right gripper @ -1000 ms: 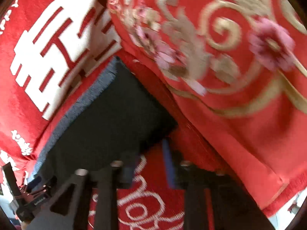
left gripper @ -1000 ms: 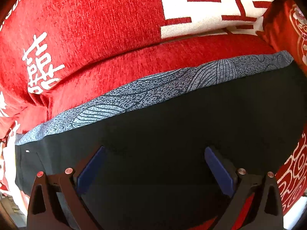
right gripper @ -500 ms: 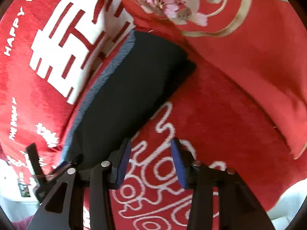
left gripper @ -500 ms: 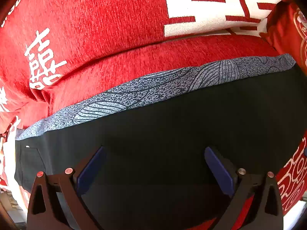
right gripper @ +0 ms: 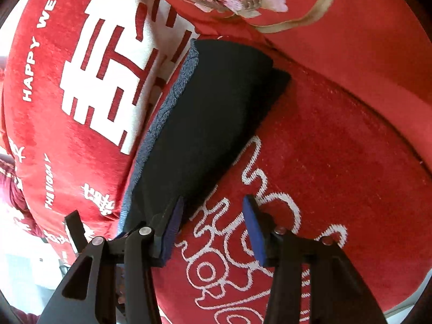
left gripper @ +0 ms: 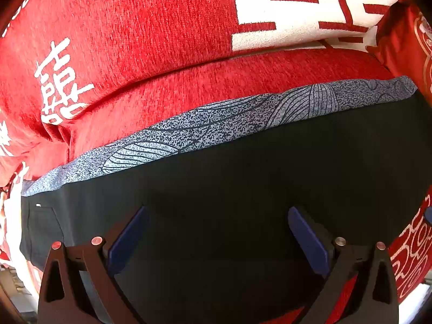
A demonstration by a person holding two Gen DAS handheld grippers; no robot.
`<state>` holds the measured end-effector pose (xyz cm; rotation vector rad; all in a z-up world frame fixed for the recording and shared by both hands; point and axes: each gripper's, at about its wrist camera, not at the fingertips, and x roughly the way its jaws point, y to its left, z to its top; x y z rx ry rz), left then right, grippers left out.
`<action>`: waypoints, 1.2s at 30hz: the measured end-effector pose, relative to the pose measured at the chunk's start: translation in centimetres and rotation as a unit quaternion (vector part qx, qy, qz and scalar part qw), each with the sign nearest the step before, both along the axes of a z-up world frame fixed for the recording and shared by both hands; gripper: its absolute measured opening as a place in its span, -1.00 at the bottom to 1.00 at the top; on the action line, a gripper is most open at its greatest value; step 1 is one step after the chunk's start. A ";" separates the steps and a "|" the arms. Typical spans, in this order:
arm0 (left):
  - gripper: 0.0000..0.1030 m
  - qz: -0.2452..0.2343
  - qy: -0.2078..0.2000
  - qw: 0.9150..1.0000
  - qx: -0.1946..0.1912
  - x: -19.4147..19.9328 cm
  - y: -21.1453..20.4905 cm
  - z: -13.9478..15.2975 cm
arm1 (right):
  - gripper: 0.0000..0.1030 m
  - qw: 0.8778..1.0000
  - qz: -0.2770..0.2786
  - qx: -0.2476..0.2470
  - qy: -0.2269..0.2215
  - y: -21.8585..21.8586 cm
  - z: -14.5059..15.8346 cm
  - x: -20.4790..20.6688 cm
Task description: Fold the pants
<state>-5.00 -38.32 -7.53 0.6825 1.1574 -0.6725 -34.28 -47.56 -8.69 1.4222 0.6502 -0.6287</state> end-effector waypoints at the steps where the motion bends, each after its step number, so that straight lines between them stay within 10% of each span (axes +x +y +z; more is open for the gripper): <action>1: 1.00 0.001 0.002 1.000 0.000 0.1 0.0 -0.1 | -0.02 1.000 -0.003 0.001 -0.004 -0.1 0.0 -0.1; 34: 1.00 -0.001 0.049 0.998 -0.026 -1.6 -2.3 -0.7 | -0.02 0.996 -0.068 -0.036 -0.051 -4.6 -1.2 2.7; 36: 0.91 0.004 0.065 0.998 -0.022 -0.8 -2.3 -0.5 | -0.42 0.997 -0.060 -0.016 -0.039 -5.3 -1.2 3.3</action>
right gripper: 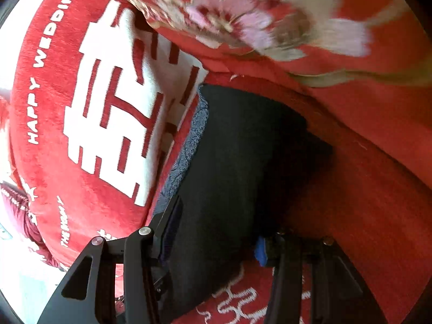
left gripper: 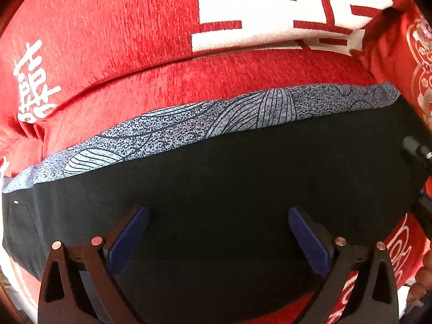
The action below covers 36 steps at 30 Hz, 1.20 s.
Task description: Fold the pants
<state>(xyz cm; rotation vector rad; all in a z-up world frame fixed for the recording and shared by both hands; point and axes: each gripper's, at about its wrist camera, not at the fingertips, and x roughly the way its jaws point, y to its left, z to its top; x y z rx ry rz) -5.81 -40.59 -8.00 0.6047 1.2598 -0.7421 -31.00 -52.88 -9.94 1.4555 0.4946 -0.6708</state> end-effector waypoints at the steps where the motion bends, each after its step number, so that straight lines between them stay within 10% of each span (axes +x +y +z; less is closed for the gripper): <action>1: 0.74 0.005 0.004 1.000 -0.002 0.3 0.0 0.3 | -0.61 1.000 0.003 0.008 -0.001 -0.2 -0.1 0.0; 3: 0.40 0.005 0.011 1.000 -0.019 0.5 -0.1 1.6 | -0.70 1.000 0.008 0.009 -0.022 -0.3 0.5 -0.3; 20: 0.42 -0.035 0.006 0.996 -0.083 -2.8 -0.9 0.3 | -0.71 0.983 0.129 -0.126 0.029 2.8 9.0 4.4; 27: 0.45 -0.031 0.089 0.990 -0.108 -0.7 1.6 2.3 | -0.71 0.956 0.190 -0.204 0.088 6.3 13.2 7.9; 36: 0.77 0.004 0.065 0.992 -0.112 7.4 12.9 5.9 | -0.62 0.897 0.280 -0.294 0.174 14.1 15.3 16.6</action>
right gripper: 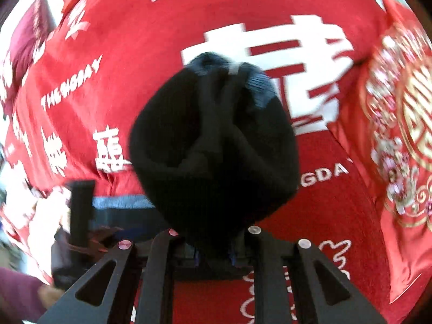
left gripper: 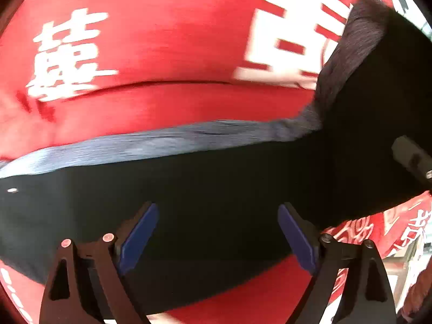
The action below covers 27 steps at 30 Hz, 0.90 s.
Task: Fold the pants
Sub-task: 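Grasp the folded trouser end with the right gripper and lift it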
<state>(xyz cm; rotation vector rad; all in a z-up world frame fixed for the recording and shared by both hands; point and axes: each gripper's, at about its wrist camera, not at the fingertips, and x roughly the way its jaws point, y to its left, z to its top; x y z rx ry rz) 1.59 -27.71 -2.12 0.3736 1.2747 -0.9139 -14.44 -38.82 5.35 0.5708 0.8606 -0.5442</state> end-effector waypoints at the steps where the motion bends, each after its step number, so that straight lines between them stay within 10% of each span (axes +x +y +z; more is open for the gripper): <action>1: 0.77 0.007 -0.006 1.000 0.007 1.3 1.7 0.2 | -0.61 1.000 0.012 -0.007 0.011 1.3 -0.4 1.5; 8: 0.77 0.077 -0.031 0.995 0.057 8.1 11.6 -0.9 | -0.44 0.982 0.115 -0.063 0.133 11.7 -7.2 11.2; 14: 0.77 0.101 -0.032 0.991 0.081 10.6 15.5 -2.7 | -0.10 0.929 0.189 -0.187 0.256 19.6 -11.6 13.7; 19: 0.77 0.085 -0.011 0.995 0.059 9.5 14.3 -1.3 | 0.02 0.966 0.190 -0.071 0.162 18.4 -7.6 11.3; 22: 0.77 0.056 0.019 0.998 0.029 8.6 11.4 -0.3 | 0.02 0.988 0.085 0.110 0.065 13.7 -7.2 7.8; 27: 0.77 0.004 0.050 0.999 0.008 6.4 5.9 -0.4 | 0.02 0.944 -0.072 0.320 -0.044 7.1 -11.2 2.4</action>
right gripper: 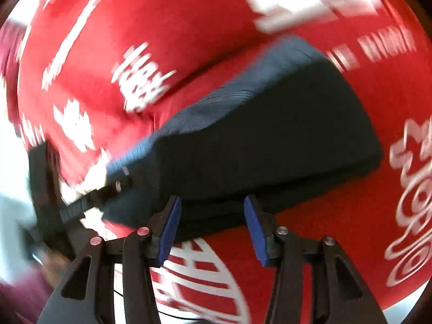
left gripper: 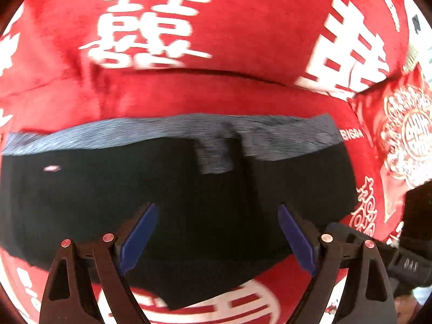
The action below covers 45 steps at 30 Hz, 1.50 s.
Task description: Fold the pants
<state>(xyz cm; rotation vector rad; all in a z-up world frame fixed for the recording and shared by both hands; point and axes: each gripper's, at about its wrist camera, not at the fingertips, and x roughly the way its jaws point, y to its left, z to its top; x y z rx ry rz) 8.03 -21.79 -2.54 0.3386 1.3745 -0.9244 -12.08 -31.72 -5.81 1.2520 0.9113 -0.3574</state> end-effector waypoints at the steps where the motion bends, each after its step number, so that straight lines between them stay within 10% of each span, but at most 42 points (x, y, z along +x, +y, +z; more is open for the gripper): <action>1: 0.77 -0.006 0.004 1.000 0.000 -0.3 -0.8 -0.1 | 0.02 1.000 -0.014 0.015 -0.008 -0.2 -0.5 -0.5; 8: -0.14 -0.024 0.036 0.999 0.018 -1.1 -3.6 -2.4 | -0.02 0.989 -0.096 0.103 -0.053 -2.0 -3.6 -1.9; 11: -0.27 -0.024 0.032 0.999 0.030 -1.2 -3.9 -2.8 | -0.91 0.979 -0.131 0.149 -0.047 -2.4 -5.4 -1.9; 17: -0.27 -0.050 -0.016 0.998 0.038 -2.2 -1.7 -1.0 | -0.92 0.989 -0.069 0.114 -0.062 -1.3 -1.7 -1.3; 22: -0.26 -0.035 -0.038 0.998 0.043 -2.9 -0.1 -2.4 | -0.92 0.992 -0.053 0.115 -0.011 0.1 -4.9 -0.2; 25: 0.50 -0.024 -0.053 0.997 0.053 -3.2 0.5 -1.8 | -0.90 0.996 -0.021 0.092 -0.001 -0.3 -3.8 0.3; 30: 0.52 -0.002 -0.065 0.997 0.046 -2.3 1.7 0.4 | -0.10 0.995 0.097 0.025 0.015 -0.2 0.6 1.9; 35: 0.52 0.000 -0.092 0.995 0.032 -1.3 -0.6 2.5 | -0.08 0.993 0.078 -0.087 -0.002 -5.1 5.2 1.0; 45: 0.52 -0.011 -0.092 0.995 0.040 -2.2 -7.5 -0.5 | -0.21 0.998 0.009 0.068 0.008 -16.7 -5.5 2.3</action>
